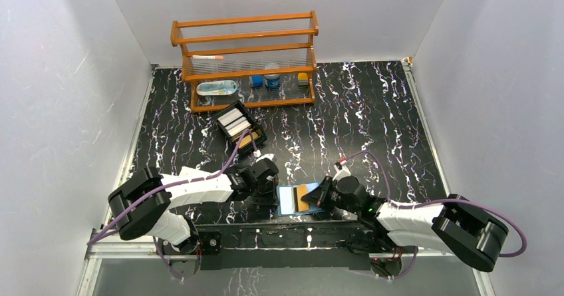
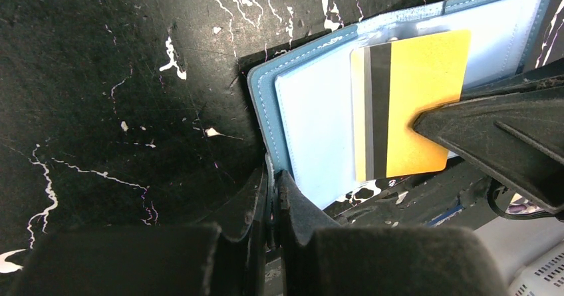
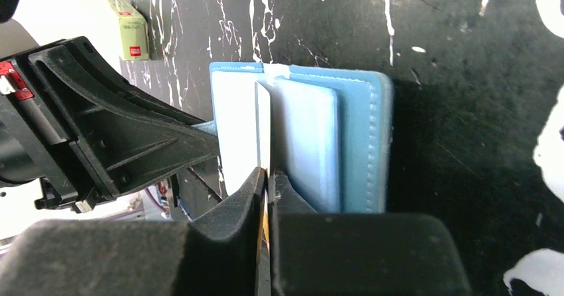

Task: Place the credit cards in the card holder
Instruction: Insert the credit card into the card slot.

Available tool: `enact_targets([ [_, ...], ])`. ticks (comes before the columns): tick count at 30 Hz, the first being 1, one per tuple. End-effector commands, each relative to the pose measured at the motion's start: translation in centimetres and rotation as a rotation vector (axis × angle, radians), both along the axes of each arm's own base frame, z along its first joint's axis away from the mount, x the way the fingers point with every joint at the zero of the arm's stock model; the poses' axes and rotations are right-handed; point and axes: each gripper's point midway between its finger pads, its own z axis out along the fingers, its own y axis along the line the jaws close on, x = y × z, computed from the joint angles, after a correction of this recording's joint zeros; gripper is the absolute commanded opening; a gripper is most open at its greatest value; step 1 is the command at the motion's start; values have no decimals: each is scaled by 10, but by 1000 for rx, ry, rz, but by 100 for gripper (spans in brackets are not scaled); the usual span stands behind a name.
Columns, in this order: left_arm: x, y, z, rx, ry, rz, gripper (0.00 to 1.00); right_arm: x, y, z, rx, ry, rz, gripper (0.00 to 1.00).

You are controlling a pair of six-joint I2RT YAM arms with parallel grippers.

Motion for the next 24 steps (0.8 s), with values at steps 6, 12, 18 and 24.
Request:
enact_targets([
  [6, -10, 17, -18, 90, 36, -9, 0, -1, -19, -19, -339, 79, 43, 31],
  [12, -9, 19, -15, 83, 24, 3, 0, 0, -27, -15, -391, 77, 33, 36],
  [18, -9, 19, -14, 80, 25, 5, 0, 3, -21, -7, -395, 63, 47, 40],
  [24, -9, 19, -13, 74, 21, 11, 0, 1, -3, -5, -349, 41, 102, 40],
])
